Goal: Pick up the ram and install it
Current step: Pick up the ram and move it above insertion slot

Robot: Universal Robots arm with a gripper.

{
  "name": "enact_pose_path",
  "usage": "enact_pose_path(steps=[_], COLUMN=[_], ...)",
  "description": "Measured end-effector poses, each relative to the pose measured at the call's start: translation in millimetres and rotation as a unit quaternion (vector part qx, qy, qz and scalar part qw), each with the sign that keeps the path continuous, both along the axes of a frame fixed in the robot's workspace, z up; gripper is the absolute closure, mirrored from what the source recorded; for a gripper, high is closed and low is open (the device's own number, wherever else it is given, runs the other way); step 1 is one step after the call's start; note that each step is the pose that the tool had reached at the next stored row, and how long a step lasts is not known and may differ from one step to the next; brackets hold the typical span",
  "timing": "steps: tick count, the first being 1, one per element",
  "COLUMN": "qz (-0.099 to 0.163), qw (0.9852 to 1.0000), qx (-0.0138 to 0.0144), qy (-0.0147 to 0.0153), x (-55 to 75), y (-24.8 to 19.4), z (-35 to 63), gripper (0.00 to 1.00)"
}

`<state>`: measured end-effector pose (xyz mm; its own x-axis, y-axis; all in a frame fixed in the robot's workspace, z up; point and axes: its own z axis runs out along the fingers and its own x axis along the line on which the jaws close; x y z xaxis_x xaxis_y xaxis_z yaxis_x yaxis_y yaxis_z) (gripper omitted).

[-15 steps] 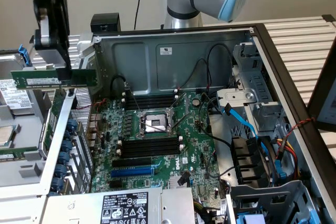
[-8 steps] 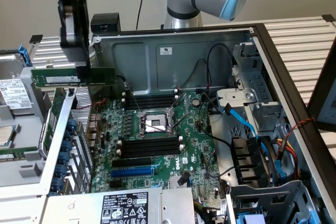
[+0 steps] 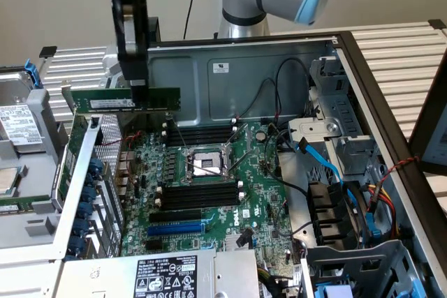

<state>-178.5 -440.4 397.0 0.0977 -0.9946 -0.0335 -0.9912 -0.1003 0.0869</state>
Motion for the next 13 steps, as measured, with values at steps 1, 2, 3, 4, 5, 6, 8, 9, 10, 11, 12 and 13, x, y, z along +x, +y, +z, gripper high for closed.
enact_pose_path(steps=[1,2,3,4,5,6,8,9,10,11,12,13], qz=[0.000,0.000,0.000,0.000,0.000,0.000,0.000,0.000,0.000,0.000,0.000,0.000], qw=[1.0000,1.0000,1.0000,1.0000,1.0000,1.0000,1.0000,1.0000,1.0000,1.0000,1.0000,0.9999], qx=[-0.0001,-0.0004,-0.0011,-0.0017,-0.0018,-0.0019,-0.0022,-0.0023,-0.0026,-0.0031,-0.0043,-0.0057], qy=[-0.0006,-0.0012,-0.0018,-0.0021,-0.0022,-0.0023,-0.0029,-0.0039,-0.0052,-0.0065,-0.0079,-0.0092], x=[4.6,9.1,13.5,18.2,22.7,27.2,36.5,40.4,43.9,47.4,51.1,54.5], y=[0.0,0.1,0.4,0.7,0.9,0.9,1.2,1.4,1.7,2.2,3.4,5.1], z=[-0.1,-0.3,-0.6,-1.1,-1.7,-2.1,-2.6,-2.8,-2.9,-3.0,-3.2,-3.5], gripper=[0.87,0.87,0.87,0.87,0.87,0.87,0.87,0.87,0.87,0.87,0.87,0.87])
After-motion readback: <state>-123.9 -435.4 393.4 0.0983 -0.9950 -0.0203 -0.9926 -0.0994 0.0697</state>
